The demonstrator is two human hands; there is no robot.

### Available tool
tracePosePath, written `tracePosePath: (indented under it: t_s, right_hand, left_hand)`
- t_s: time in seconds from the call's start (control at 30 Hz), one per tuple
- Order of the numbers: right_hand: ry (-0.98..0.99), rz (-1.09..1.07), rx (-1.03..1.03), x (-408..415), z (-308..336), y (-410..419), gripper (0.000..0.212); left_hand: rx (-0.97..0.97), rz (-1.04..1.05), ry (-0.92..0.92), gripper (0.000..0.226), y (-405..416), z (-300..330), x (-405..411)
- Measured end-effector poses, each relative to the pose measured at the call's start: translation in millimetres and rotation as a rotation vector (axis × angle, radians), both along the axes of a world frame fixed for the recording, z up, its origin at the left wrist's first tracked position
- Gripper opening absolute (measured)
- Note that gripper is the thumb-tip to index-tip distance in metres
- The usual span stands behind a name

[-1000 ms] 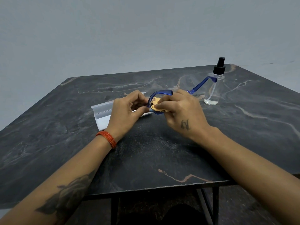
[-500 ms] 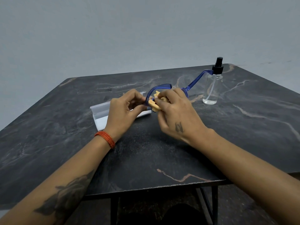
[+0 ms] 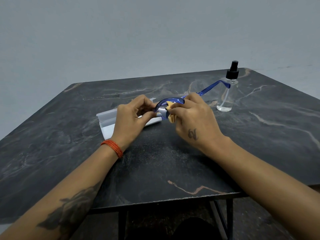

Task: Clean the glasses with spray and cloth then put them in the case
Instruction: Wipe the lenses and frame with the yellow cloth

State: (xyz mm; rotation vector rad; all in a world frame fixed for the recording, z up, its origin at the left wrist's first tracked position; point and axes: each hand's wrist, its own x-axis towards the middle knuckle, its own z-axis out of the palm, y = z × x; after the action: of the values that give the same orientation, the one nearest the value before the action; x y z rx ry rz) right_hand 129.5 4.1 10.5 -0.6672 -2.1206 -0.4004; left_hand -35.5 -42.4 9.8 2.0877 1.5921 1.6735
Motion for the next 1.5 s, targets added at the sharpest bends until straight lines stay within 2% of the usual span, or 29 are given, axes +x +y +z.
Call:
tracePosePath:
  t_s: [0.07, 0.2, 0.33, 0.43, 0.53, 0.7, 0.83, 1.0, 1.13, 1.4, 1.5]
  right_hand:
    - [-0.019, -0.030, 0.030, -1, -2, 0, 0.022]
    - [-0.011, 0.069, 0.013, -5, -2, 0, 0.030]
    - [0.004, 0.155, -0.150, -4, -2, -2, 0.041]
    - [0.059, 0.185, -0.276, -2, 1, -6, 0.039]
    - [0.089, 0.195, -0.309, -1, 4, -7, 0.037]
    - [0.154, 0.143, -0.181, -1, 6, -10, 0.033]
    - [0.108, 0.023, 0.022, -3, 7, -10, 0.029]
    - [0.086, -0.067, 0.095, -4, 3, -6, 0.027]
    - [0.102, 0.049, -0.011, -7, 0, -3, 0.049]
    - [0.103, 0.186, -0.325, -2, 5, -8, 0.048]
    - [0.086, 0.205, -0.373, -2, 3, -4, 0.046]
  left_hand:
    - [0.001, 0.000, -0.002, 0.022, 0, 0, 0]
    - [0.003, -0.001, -0.027, 0.020, -1, 0, 0]
    - [0.002, -0.006, -0.032, 0.018, -2, 1, 0]
    - [0.003, -0.007, -0.041, 0.018, -2, 1, 0]
    - [-0.001, -0.007, -0.035, 0.017, -1, 1, 1]
    - [-0.027, -0.012, -0.060, 0.025, 0, -1, 2]
    - [-0.048, -0.033, -0.104, 0.013, 0, 0, 1]
    - [-0.062, -0.042, -0.140, 0.013, 0, -1, 1]
    - [-0.065, -0.028, -0.128, 0.016, -2, 2, 2]
    - [-0.053, -0.014, -0.104, 0.031, -4, 3, 3]
    - [-0.043, -0.009, -0.080, 0.029, -3, 3, 3]
